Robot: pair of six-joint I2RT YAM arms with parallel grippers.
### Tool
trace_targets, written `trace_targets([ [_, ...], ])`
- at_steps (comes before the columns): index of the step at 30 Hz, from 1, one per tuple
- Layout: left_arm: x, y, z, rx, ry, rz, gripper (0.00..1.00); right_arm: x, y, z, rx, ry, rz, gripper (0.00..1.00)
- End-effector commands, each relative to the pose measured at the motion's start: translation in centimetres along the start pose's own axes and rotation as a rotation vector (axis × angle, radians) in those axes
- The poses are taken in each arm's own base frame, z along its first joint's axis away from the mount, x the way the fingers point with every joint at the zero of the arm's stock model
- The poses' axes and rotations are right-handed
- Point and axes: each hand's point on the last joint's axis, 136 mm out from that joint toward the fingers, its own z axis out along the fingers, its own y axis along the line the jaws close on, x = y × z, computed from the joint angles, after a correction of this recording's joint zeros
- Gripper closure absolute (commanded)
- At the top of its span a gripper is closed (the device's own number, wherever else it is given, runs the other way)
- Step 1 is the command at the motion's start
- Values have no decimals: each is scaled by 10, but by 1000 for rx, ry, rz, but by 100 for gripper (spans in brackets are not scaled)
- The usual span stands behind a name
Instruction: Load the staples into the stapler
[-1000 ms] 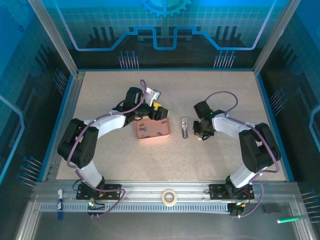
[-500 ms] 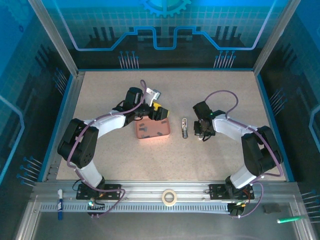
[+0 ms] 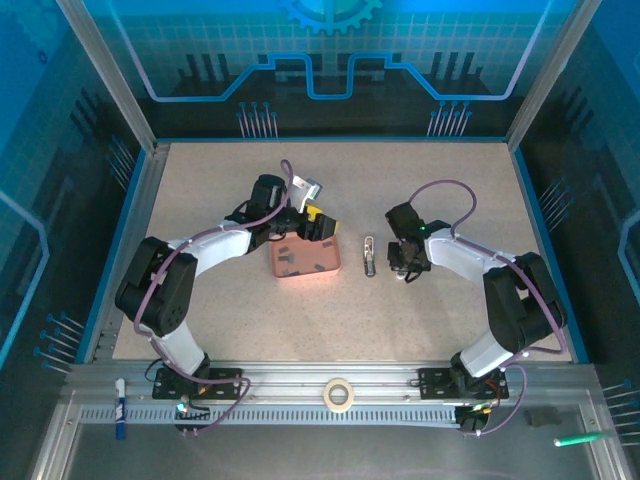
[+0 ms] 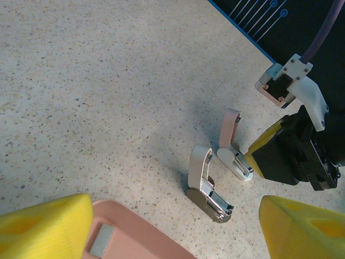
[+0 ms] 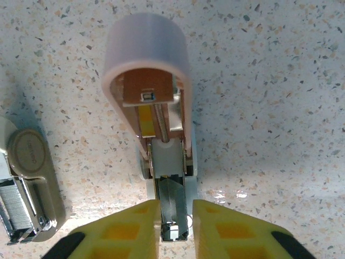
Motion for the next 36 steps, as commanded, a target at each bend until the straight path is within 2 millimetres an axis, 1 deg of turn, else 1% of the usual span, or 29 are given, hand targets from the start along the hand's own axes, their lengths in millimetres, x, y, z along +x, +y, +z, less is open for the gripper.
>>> trace_targets([
  [1, -7, -5, 2, 12, 0, 24, 19, -9, 3, -11, -9, -25, 8, 73],
  [5, -7, -4, 2, 6, 0, 27, 18, -13, 4, -12, -30, -28, 21, 73],
  [9, -8, -3, 2, 7, 0, 25, 19, -11, 4, -11, -63, -13, 38, 73],
  [12, -8, -3, 3, 5, 0, 23, 19, -9, 1, -10, -78, -10, 57, 72],
  [16, -8, -3, 2, 2, -1, 22, 18, -12, 3, -18, -159, -43, 89, 72],
  [17, -8, -3, 3, 3, 0, 24, 18, -7, -1, -17, -170, -40, 99, 71],
  [22, -2, 1, 4, -6, 13, 20, 18, -2, -9, -22, -223, -57, 134, 69],
  [25, 0, 6, 5, -25, 27, 12, 18, 4, -10, -21, -223, -44, 131, 68],
  [31, 2, 5, 5, -27, 31, 13, 18, 14, -11, -14, -210, 11, 119, 70],
  [36, 2, 6, 6, -23, 30, 3, 18, 9, -12, -11, -180, 17, 96, 72],
])
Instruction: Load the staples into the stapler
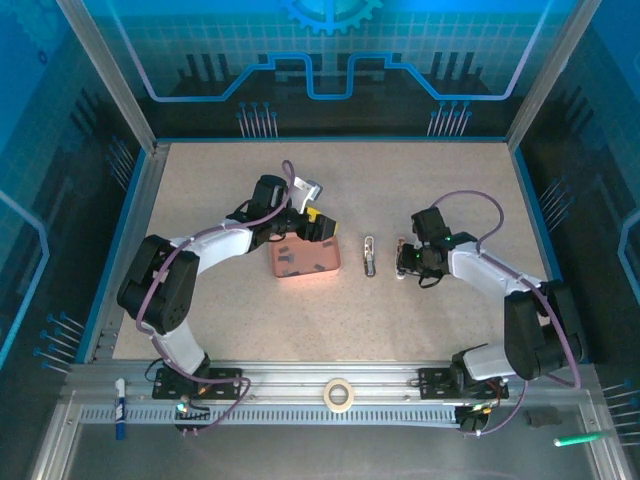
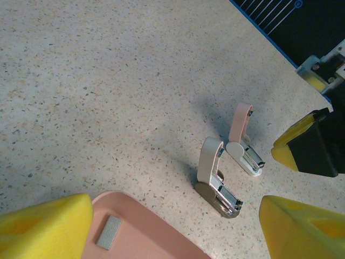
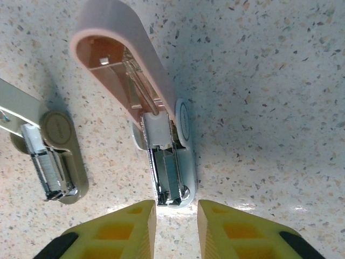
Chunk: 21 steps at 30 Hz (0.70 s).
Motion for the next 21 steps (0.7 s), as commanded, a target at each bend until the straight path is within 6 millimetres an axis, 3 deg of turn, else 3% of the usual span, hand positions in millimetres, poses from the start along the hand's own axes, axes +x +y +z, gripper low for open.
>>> trace_targets([
  [1, -5, -2, 3, 7, 0, 17, 18, -1, -3, 2, 29, 28, -23, 73],
  [14, -4, -1, 4, 8, 1, 11, 18, -8, -4, 16, 71, 59, -67, 74],
  [15, -5, -1, 4, 8, 1, 12, 18, -16, 1, 13, 60, 40, -71, 74],
  [21, -5, -1, 4, 7, 0, 11, 18, -19, 4, 19, 50, 45, -74, 74],
])
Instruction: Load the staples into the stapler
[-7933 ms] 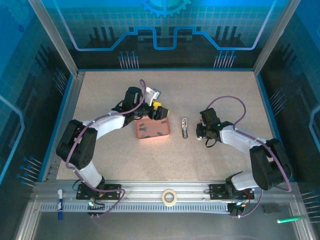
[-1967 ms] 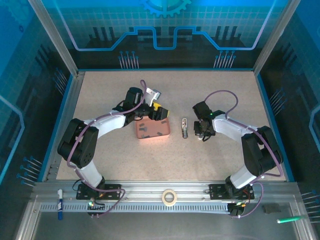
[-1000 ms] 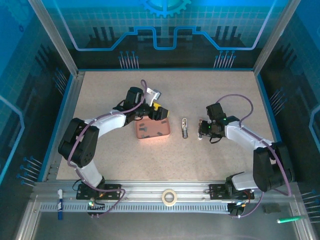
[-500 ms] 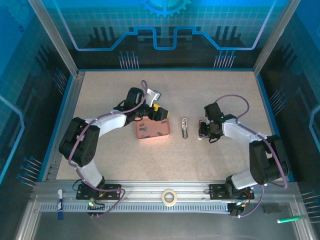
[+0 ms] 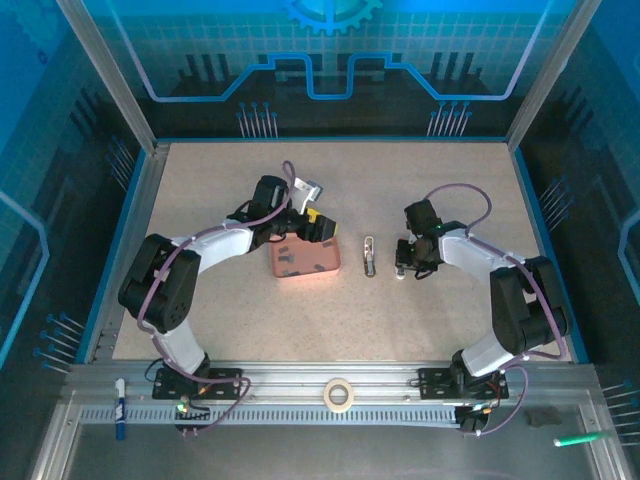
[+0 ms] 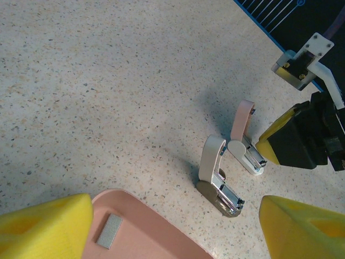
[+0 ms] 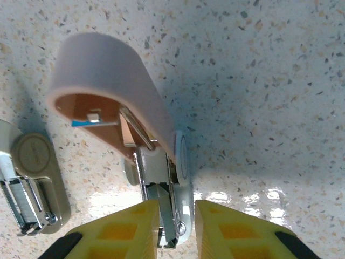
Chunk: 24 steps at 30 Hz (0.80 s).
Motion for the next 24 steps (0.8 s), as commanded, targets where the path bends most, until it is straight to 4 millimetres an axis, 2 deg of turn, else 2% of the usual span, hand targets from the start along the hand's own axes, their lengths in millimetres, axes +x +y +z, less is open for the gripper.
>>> trace_targets([
  [1, -7, -2, 2, 7, -5, 17, 18, -5, 4, 2, -4, 0, -16, 74],
  [9, -5, 0, 3, 7, 0, 16, 18, -4, 5, 7, -9, 17, -15, 75],
  [13, -6, -1, 4, 8, 0, 16, 18, -3, 5, 8, -8, 22, -18, 78],
  [24, -5, 0, 4, 7, 2, 13, 18, -6, 9, -5, 2, -5, -45, 86],
])
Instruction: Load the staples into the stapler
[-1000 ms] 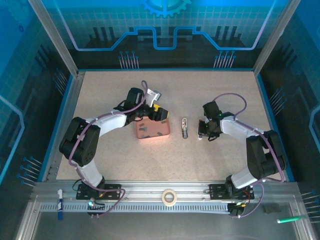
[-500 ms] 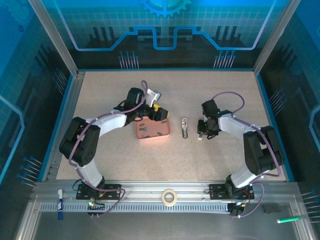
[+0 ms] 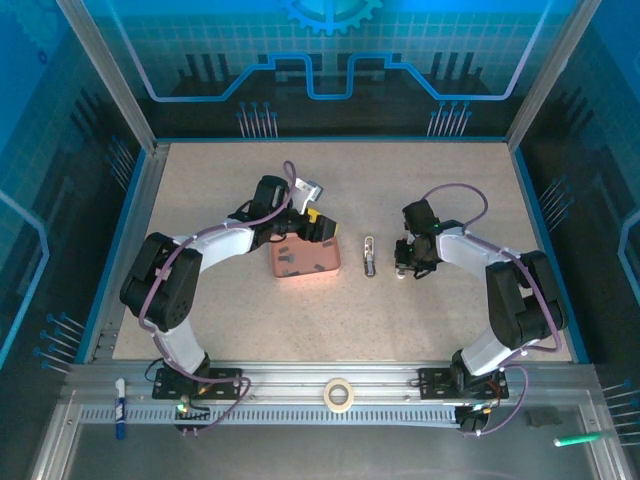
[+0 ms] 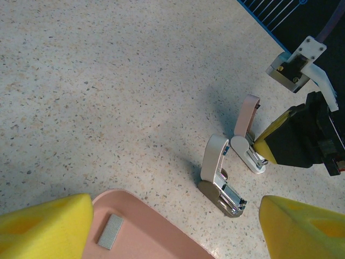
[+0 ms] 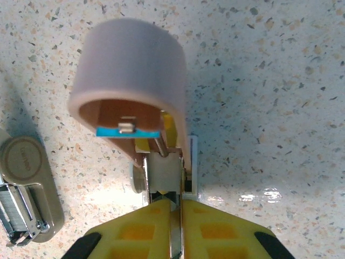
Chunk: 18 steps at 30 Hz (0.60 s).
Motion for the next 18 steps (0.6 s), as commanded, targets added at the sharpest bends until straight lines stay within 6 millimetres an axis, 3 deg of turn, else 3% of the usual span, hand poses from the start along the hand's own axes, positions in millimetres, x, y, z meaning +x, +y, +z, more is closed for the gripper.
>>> trace_targets([
  [1, -6, -2, 1, 8, -1, 16, 18, -8, 8, -14, -2, -28, -32, 86],
  [13, -7, -3, 1, 9, 0, 14, 18, -12, 7, -30, 93, -68, -86, 87],
  [18, -7, -2, 1, 7, -1, 15, 19, -7, -6, -38, 156, -50, -80, 87],
])
